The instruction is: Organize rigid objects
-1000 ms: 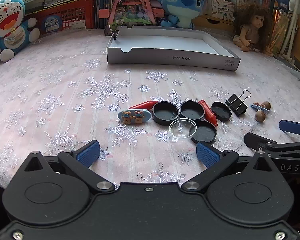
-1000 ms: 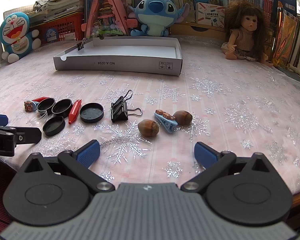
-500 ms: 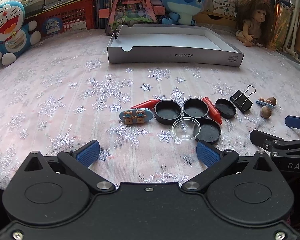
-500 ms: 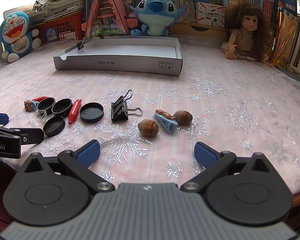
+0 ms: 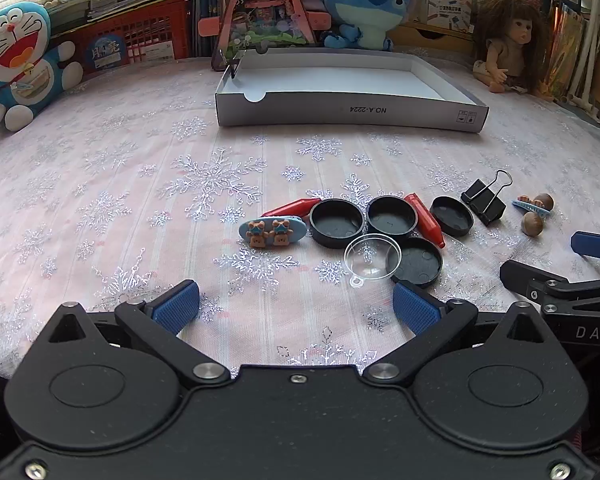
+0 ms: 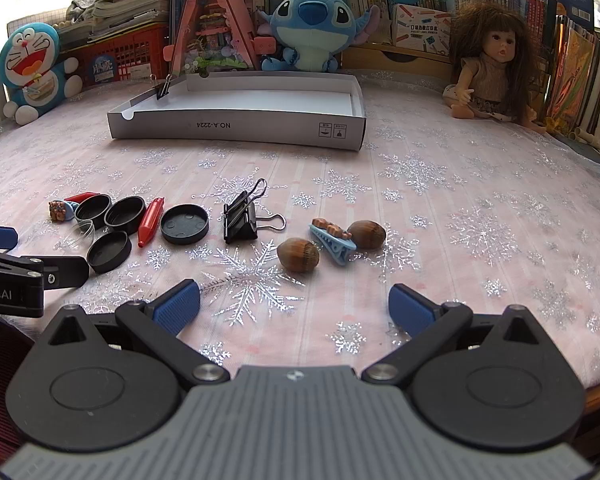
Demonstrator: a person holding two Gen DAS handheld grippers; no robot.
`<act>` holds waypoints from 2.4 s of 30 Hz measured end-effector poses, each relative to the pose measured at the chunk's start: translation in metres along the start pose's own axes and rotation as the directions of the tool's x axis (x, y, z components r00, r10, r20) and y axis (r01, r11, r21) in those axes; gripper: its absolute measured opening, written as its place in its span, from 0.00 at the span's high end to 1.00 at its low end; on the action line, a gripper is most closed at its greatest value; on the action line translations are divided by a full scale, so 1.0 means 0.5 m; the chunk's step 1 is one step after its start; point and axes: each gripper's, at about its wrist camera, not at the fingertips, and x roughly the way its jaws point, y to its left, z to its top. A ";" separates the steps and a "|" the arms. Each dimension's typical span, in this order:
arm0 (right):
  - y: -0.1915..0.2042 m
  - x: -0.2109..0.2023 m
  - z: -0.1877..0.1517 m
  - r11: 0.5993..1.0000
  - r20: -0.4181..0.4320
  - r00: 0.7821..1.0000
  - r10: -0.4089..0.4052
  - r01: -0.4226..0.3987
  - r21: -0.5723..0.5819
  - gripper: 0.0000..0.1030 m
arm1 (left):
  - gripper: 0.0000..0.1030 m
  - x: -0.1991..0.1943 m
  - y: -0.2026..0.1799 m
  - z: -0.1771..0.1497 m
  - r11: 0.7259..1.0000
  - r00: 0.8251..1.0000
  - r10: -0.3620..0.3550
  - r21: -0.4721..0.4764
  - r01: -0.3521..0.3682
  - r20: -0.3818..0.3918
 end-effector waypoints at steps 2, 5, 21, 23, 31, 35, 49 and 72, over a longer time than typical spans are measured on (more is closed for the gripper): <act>0.000 0.000 0.000 1.000 0.000 1.000 0.000 0.000 0.000 0.00 | 0.00 0.000 0.000 0.000 1.000 1.000 0.000 0.000 0.000 0.000; 0.000 0.000 0.000 1.000 0.000 1.000 0.000 0.000 0.000 0.00 | 0.00 0.001 0.000 -0.001 1.000 1.000 -0.001 -0.002 0.001 0.002; 0.001 -0.003 -0.005 1.000 0.004 1.000 0.002 -0.002 -0.003 0.00 | 0.00 0.002 0.005 -0.003 1.000 1.000 0.002 -0.007 -0.001 0.016; -0.002 -0.003 -0.010 1.000 0.012 1.000 0.011 -0.011 -0.005 0.00 | 0.00 0.002 0.010 -0.005 1.000 1.000 0.005 -0.007 -0.005 0.028; -0.012 -0.008 -0.021 1.000 0.065 0.998 0.014 -0.014 -0.007 0.00 | 0.00 0.003 0.014 -0.007 1.000 0.998 0.028 -0.005 -0.028 0.049; -0.003 -0.002 -0.021 1.000 0.080 0.997 -0.008 0.008 0.006 0.00 | 0.01 0.002 0.011 -0.009 1.000 0.998 0.028 -0.009 -0.028 0.063; -0.022 -0.029 -0.010 0.997 0.167 0.984 0.065 -0.069 0.021 0.34 | 0.56 -0.051 -0.009 -0.013 0.988 0.974 -0.157 0.023 0.155 0.164; -0.018 -0.027 0.014 0.997 0.186 0.979 0.080 -0.080 -0.008 0.74 | 0.75 -0.043 -0.001 0.019 0.985 0.966 -0.166 -0.017 0.172 0.200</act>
